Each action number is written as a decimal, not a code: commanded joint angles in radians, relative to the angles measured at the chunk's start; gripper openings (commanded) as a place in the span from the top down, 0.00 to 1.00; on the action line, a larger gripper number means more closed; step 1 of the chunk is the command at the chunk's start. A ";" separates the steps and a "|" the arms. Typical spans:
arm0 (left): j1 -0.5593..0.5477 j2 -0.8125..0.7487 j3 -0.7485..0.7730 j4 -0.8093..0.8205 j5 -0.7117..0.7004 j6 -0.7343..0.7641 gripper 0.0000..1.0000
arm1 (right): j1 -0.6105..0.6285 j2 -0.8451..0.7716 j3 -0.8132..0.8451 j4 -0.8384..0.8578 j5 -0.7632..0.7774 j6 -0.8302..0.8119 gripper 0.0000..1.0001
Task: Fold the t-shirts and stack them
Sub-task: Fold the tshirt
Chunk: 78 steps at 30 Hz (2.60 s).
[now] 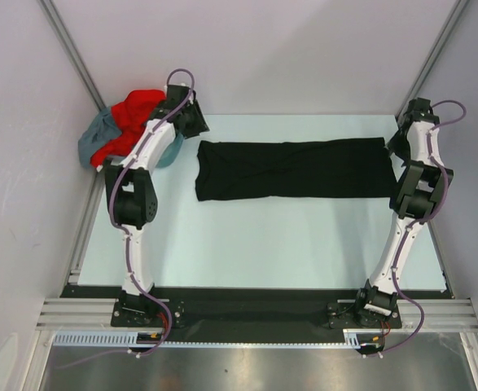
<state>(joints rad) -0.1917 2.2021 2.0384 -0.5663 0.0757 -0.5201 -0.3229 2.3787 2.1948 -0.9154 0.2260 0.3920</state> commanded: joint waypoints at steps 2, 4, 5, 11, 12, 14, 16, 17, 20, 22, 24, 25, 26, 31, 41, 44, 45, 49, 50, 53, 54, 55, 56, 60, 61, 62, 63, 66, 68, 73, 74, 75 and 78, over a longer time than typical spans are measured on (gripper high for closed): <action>-0.003 -0.125 -0.012 -0.082 -0.102 0.092 0.52 | -0.002 -0.090 0.027 -0.048 -0.011 0.005 0.36; -0.003 -0.204 -0.116 -0.098 -0.085 0.110 0.50 | -0.005 -0.159 -0.056 -0.046 -0.046 0.010 0.30; -0.005 -0.243 -0.165 -0.096 -0.059 0.111 0.50 | -0.011 -0.182 -0.093 -0.039 -0.066 0.007 0.29; -0.005 -0.487 -0.605 0.000 0.093 0.129 0.39 | -0.022 -0.389 -0.475 0.091 -0.249 -0.016 0.23; -0.005 -0.534 -0.647 0.012 0.099 0.129 0.38 | -0.025 -0.410 -0.512 0.125 -0.260 -0.021 0.22; -0.003 -0.564 -0.736 0.042 0.119 0.131 0.37 | -0.037 -0.460 -0.613 0.168 -0.315 -0.013 0.21; -0.003 -0.555 -0.773 0.049 0.147 0.129 0.37 | -0.070 -0.486 -0.680 0.197 -0.382 0.008 0.22; -0.003 -0.541 -0.779 0.052 0.160 0.132 0.38 | -0.079 -0.509 -0.738 0.231 -0.395 0.008 0.23; -0.005 -0.513 -0.796 0.061 0.167 0.141 0.42 | -0.103 -0.536 -0.803 0.263 -0.419 -0.008 0.26; -0.003 -0.519 -0.839 0.113 0.162 0.153 0.43 | -0.114 -0.536 -0.819 0.268 -0.430 -0.016 0.28; -0.003 -0.515 -0.857 0.169 0.167 0.181 0.51 | -0.120 -0.530 -0.831 0.277 -0.448 -0.031 0.33; -0.003 -0.501 -0.869 0.178 0.167 0.187 0.53 | -0.122 -0.529 -0.836 0.277 -0.450 -0.033 0.35; -0.003 -0.487 -0.870 0.187 0.170 0.193 0.53 | -0.128 -0.526 -0.839 0.282 -0.452 -0.036 0.35; -0.005 -0.438 -0.868 0.224 0.197 0.207 0.50 | -0.148 -0.513 -0.846 0.286 -0.456 -0.048 0.36; -0.006 -0.355 -0.850 0.236 0.197 0.238 0.47 | -0.191 -0.478 -0.833 0.302 -0.473 -0.056 0.36; -0.006 -0.348 -0.863 0.255 0.205 0.229 0.48 | -0.202 -0.472 -0.830 0.309 -0.476 -0.051 0.35; -0.006 -0.343 -0.869 0.266 0.208 0.220 0.48 | -0.205 -0.469 -0.827 0.311 -0.482 -0.050 0.34; -0.008 -0.321 -0.860 0.269 0.208 0.206 0.54 | -0.214 -0.443 -0.822 0.328 -0.494 -0.027 0.32; -0.008 -0.320 -0.859 0.269 0.207 0.206 0.55 | -0.217 -0.437 -0.817 0.335 -0.498 -0.021 0.32; -0.009 -0.311 -0.843 0.264 0.197 0.212 0.60 | -0.217 -0.415 -0.804 0.348 -0.496 -0.007 0.32; -0.008 -0.306 -0.837 0.250 0.187 0.215 0.60 | -0.217 -0.412 -0.800 0.351 -0.494 0.001 0.32; -0.008 -0.303 -0.827 0.244 0.184 0.215 0.60 | -0.217 -0.401 -0.793 0.354 -0.493 0.002 0.32; -0.008 -0.298 -0.824 0.241 0.184 0.215 0.60 | -0.216 -0.398 -0.790 0.355 -0.488 0.005 0.32; -0.008 -0.300 -0.822 0.230 0.182 0.216 0.64 | -0.216 -0.388 -0.787 0.369 -0.475 0.018 0.32; -0.008 -0.300 -0.820 0.227 0.167 0.218 0.70 | -0.216 -0.386 -0.788 0.377 -0.473 0.018 0.33; -0.008 -0.300 -0.817 0.220 0.156 0.219 0.74 | -0.216 -0.385 -0.790 0.383 -0.467 0.021 0.33; -0.008 -0.300 -0.810 0.198 0.144 0.223 0.77 | -0.214 -0.381 -0.790 0.386 -0.465 0.022 0.34; -0.008 -0.297 -0.775 0.145 0.104 0.238 0.83 | -0.206 -0.374 -0.793 0.398 -0.456 0.030 0.38; -0.008 -0.306 -0.761 0.132 0.095 0.247 0.86 | -0.196 -0.375 -0.799 0.400 -0.420 0.036 0.42; -0.008 -0.308 -0.725 0.111 0.078 0.264 0.95 | -0.173 -0.385 -0.816 0.426 -0.353 0.062 0.56; -0.008 -0.308 -0.724 0.102 0.073 0.269 0.96 | -0.171 -0.381 -0.816 0.429 -0.347 0.065 0.60; -0.008 -0.305 -0.719 0.097 0.065 0.272 0.98 | -0.170 -0.372 -0.813 0.432 -0.346 0.068 0.62; -0.008 -0.303 -0.728 0.074 0.058 0.276 1.00 | -0.166 -0.345 -0.794 0.428 -0.346 0.064 0.73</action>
<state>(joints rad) -0.2001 1.9007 1.2842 -0.4511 0.1806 -0.2825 -0.4923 1.9961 1.3712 -0.5121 -0.1539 0.4438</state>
